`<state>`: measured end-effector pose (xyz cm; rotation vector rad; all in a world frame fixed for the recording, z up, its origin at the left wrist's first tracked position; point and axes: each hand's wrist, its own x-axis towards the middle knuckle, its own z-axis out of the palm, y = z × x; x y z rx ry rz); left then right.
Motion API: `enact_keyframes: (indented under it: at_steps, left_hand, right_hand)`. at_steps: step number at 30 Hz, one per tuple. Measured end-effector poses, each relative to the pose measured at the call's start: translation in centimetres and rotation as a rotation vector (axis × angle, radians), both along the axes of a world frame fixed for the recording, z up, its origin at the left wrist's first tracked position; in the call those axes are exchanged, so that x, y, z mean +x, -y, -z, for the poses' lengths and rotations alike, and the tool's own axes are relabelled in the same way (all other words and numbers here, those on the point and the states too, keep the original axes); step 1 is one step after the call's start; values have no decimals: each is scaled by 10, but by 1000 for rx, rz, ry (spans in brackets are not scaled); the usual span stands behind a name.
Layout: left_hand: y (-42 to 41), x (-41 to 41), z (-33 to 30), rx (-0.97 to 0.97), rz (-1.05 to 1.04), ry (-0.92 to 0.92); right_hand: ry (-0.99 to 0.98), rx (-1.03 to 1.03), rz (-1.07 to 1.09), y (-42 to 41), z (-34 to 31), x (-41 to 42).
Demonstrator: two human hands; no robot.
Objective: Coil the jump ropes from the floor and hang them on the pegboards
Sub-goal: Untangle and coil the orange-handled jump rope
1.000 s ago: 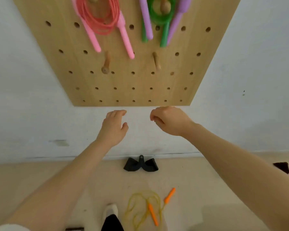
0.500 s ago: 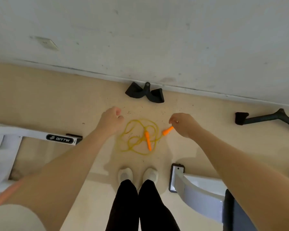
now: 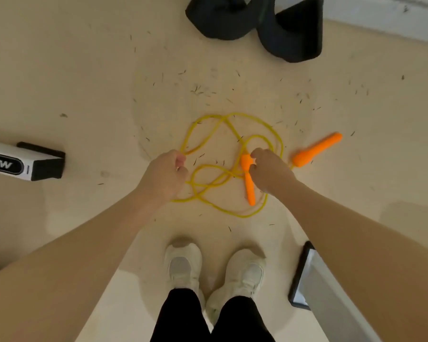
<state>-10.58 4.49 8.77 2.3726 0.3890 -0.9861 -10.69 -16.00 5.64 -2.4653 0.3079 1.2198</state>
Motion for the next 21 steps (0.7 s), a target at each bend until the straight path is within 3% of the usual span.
enact_keyframes:
  at_steps: [5,10,16,18,21]
  left_hand:
    - [-14,-13,82,-9,-1,-26]
    - [-19,-29,96,-55,-7,3]
    - [-4,-20,25,-171,-45,-23]
    - [7,-11,-11,-241,-54,2]
    - [25,8,-70,-316,-28,96]
  right_hand:
    - [62,-139,105,-17,92,-10]
    - [31,-96,201,-16,104,-16]
    - [-119,310,707,-14,9,2]
    - [-141,450,766,-17,-34,11]
    - [-92,532,687,-16,-104,25]
